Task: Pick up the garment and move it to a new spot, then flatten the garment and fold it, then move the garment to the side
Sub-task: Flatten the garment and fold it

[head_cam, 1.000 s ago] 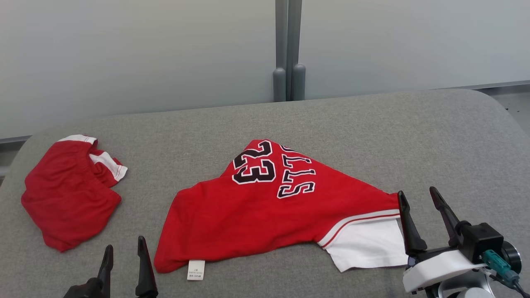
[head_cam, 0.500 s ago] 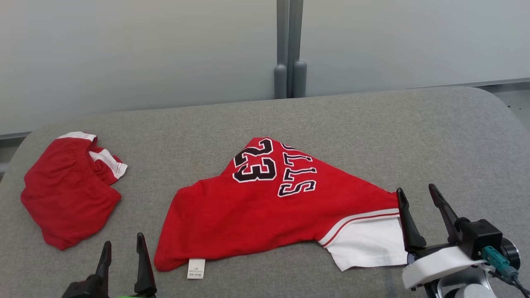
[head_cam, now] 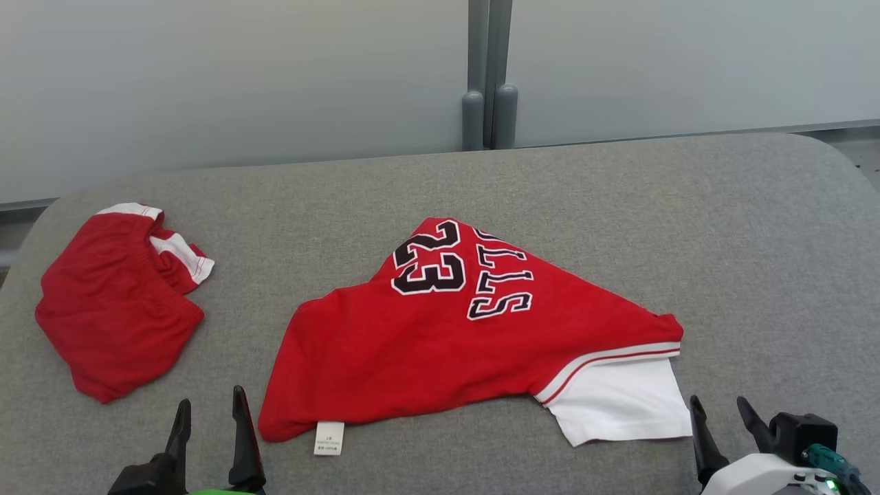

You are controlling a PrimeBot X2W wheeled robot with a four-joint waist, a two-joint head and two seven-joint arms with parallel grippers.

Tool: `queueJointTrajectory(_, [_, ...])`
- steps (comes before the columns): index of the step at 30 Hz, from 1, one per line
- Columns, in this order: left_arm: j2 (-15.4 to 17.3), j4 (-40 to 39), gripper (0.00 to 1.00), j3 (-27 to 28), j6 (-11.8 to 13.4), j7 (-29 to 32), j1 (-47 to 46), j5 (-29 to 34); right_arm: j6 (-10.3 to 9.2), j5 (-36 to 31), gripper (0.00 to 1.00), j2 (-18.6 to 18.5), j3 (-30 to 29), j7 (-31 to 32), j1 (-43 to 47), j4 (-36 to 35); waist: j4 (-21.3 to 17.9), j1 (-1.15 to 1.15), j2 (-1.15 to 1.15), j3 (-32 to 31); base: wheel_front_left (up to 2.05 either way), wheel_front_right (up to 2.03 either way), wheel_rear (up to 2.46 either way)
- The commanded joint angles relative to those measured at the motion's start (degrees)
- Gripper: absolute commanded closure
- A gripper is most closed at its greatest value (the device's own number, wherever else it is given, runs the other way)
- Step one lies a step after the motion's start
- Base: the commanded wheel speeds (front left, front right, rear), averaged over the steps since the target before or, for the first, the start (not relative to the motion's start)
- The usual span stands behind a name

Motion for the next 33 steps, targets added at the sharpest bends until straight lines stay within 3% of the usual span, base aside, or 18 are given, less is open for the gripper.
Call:
queueJointTrajectory(1, [-0.2, 0.1, 0.00, -0.1, -0.2, 0.0, -0.9, 0.2, 0.00, 0.5, 0.00, -0.2, -0.1, 0.2, 0.2, 1.3, 0.2, 0.00, 0.22, 0.4, 0.00, 0.00, 0.00])
queueJointTrajectory(13, [0.1, 0.7, 0.00, -0.3, -0.4, 0.0, -1.8, 0.1, 0.00, 3.1, 0.00, -0.2, 1.7, 0.1, -4.7, 12.8, 1.7, 0.00, 0.22, 2.4, 0.00, 0.00, 0.00])
queueJointTrajectory(15, [0.0, 0.6, 0.00, -0.3, -0.1, 0.0, -1.8, 0.2, 0.00, 3.3, 0.20, -0.2, 2.1, 0.0, -5.7, 14.3, 2.0, 0.00, 0.22, 2.5, 0.00, 0.00, 0.00])
queueJointTrajectory(17, [0.2, 0.6, 0.00, -0.2, 0.0, 0.0, -1.8, 0.1, 0.00, 4.0, 0.56, -0.2, 2.6, -0.3, -6.3, 15.8, 2.2, 0.00, 0.22, 2.6, 0.00, 0.00, 0.00])
queueJointTrajectory(23, [0.6, 0.8, 0.00, -0.1, 0.1, 0.0, -1.3, -0.3, 0.00, 6.3, 1.00, -0.1, 4.0, -0.8, -8.2, 20.0, 2.2, 0.00, 0.22, 2.1, 0.00, 0.00, 0.00])
queueJointTrajectory(28, [0.7, 1.0, 0.00, -0.3, 0.1, 0.0, -0.7, -0.4, 0.00, 8.1, 1.00, -0.2, 3.7, -3.9, -9.4, 18.5, 1.6, 0.00, 0.22, 1.3, 0.00, 0.00, 0.00])
queueJointTrajectory(33, [0.4, 1.2, 0.00, -0.7, -0.1, 0.1, -0.3, -0.6, 0.00, 8.6, 1.00, -0.2, 1.6, -5.4, -9.5, 12.5, 0.8, 0.00, 0.22, 0.6, 0.00, 0.00, 0.00])
